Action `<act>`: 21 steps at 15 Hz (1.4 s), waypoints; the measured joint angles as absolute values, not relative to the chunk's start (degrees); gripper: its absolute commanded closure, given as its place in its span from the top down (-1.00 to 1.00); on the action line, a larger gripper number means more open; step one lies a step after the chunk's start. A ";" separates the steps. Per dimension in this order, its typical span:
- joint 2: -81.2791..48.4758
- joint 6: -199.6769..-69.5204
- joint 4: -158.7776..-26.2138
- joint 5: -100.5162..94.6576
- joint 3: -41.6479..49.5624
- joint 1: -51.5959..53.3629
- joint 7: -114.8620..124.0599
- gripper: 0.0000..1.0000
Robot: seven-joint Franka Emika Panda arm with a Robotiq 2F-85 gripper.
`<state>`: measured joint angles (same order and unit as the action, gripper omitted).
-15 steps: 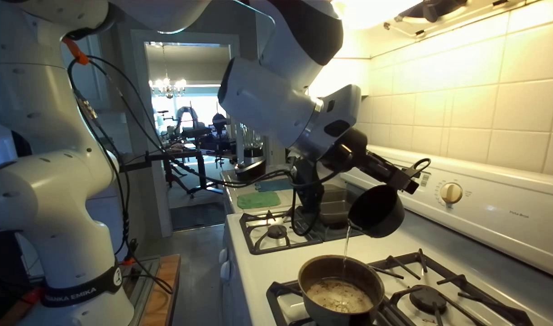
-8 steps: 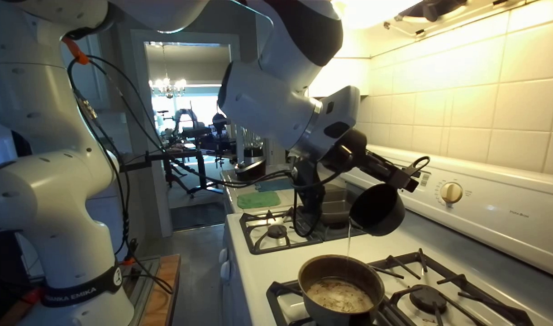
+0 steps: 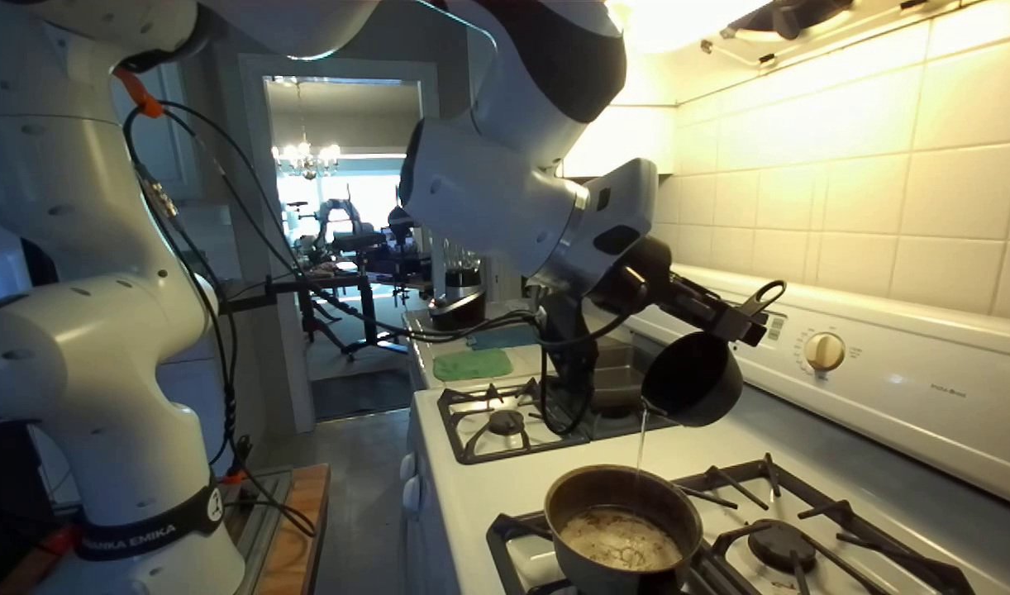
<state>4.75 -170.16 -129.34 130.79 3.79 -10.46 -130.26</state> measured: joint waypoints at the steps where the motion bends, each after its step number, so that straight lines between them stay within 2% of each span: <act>1: 4.74 -170.08 -129.34 131.02 3.79 -10.46 -130.37 -0.88; 21: 6.07 -165.35 -130.39 132.07 3.96 -11.07 -131.18 -0.88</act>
<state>6.07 -165.35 -130.39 132.07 3.96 -11.07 -131.18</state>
